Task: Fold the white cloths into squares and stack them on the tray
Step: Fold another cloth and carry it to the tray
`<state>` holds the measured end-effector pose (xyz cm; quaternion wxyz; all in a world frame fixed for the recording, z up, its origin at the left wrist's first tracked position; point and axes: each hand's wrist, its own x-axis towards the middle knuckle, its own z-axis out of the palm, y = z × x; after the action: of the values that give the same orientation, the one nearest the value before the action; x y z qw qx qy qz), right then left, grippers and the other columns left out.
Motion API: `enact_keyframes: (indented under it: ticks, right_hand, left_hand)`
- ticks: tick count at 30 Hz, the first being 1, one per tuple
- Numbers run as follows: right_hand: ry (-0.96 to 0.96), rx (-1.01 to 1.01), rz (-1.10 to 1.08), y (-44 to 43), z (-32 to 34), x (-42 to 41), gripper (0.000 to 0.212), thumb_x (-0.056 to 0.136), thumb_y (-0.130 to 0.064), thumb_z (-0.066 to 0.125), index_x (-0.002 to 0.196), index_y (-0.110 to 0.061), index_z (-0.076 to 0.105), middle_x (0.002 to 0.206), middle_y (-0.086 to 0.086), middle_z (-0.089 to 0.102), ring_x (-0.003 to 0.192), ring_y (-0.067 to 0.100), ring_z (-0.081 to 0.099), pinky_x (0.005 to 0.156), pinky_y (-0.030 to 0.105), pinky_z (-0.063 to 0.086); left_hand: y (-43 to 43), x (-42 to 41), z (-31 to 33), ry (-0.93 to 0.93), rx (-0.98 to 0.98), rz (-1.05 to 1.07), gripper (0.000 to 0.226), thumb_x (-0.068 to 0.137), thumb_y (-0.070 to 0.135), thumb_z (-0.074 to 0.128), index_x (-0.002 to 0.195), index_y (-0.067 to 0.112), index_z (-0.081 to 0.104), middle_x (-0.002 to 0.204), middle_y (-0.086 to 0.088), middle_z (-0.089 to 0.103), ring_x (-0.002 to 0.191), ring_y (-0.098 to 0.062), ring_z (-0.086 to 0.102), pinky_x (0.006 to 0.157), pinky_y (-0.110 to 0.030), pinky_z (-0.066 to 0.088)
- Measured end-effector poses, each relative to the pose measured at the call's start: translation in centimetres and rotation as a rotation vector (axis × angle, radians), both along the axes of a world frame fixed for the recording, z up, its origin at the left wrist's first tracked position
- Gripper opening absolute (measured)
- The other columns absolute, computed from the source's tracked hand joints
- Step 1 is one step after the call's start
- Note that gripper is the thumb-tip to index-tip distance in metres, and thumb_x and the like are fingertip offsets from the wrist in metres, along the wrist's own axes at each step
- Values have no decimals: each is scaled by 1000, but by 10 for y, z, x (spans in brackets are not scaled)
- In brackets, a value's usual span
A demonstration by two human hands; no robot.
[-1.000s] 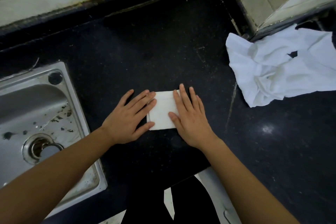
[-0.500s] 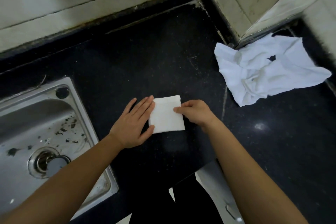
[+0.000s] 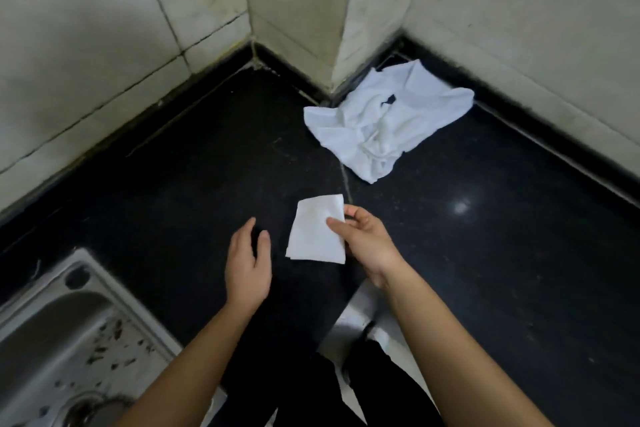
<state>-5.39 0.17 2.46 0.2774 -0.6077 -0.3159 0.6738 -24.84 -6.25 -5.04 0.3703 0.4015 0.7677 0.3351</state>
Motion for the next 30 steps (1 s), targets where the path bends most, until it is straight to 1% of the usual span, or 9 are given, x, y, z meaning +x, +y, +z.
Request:
enact_keyframes:
  ticks: [3,5,8,11,14,15,19,23,30]
  right_hand:
    - [59,25,-45,-14,25,28,20,101,-14,58,117,-13,68,107,9,77,101,26,73,89,41,58]
    - [59,78,-80,-27,50,60,21,102,-15,54,117,-16,70,108,7,77,101,24,72,87,40,57]
    - [3,158,-135,-50,81,108,24,102,-18,53,114,-21,73,109,4,76,104,25,71,92,43,56]
    - [-73,242,-215,-83,105,157,24,101,-18,52,113,-23,73,107,1,76,103,23,71,91,42,56]
    - [-93,322,-391,-135,118,227,21,101,-25,54,108,-25,73,103,-5,76,97,16,71,85,35,56]
    - [-96,320,-433,-144,118,240,21,102,-28,54,106,-25,74,102,-5,76,95,14,71,83,33,56]
    - [-104,326,-665,-231,115,347,25,102,-32,53,98,-22,76,98,-6,77,91,9,70,76,30,56]
    - [-154,351,-876,-318,115,435,25,102,-26,53,98,-19,76,93,-11,76,81,-1,65,66,15,50]
    - [-207,323,-1253,-456,115,549,23,100,-29,54,99,-22,76,99,-10,76,91,4,67,75,22,50]
  left_hand:
    - [14,53,34,-560,-283,121,60,96,65,41,134,22,56,124,4,66,119,-13,58,106,-44,45]
    - [17,88,69,-746,-362,64,65,95,71,33,123,21,65,109,1,75,109,-18,66,95,-45,52]
    - [19,134,119,-919,-409,-32,79,91,79,26,118,18,69,110,-9,75,104,-26,71,87,-43,54]
    - [12,190,157,-839,-347,-121,69,96,68,37,117,11,70,104,-13,76,96,-28,74,90,-43,56]
    - [-22,276,187,-646,-262,-224,44,97,50,56,103,10,73,85,-8,78,75,-23,75,63,-31,57]
    - [-30,291,191,-601,-228,-217,37,96,46,60,99,11,73,86,-7,78,76,-23,74,61,-31,56]
    - [-103,404,196,-601,-114,-372,34,101,39,55,105,9,71,104,-11,76,102,-33,70,93,-52,54]
    - [-165,510,198,-607,-129,-572,32,105,32,49,105,8,70,106,-14,75,96,-29,71,86,-45,55]
    - [-271,661,208,-538,-205,-922,33,106,30,45,103,9,70,100,-9,76,90,-23,70,81,-39,54]
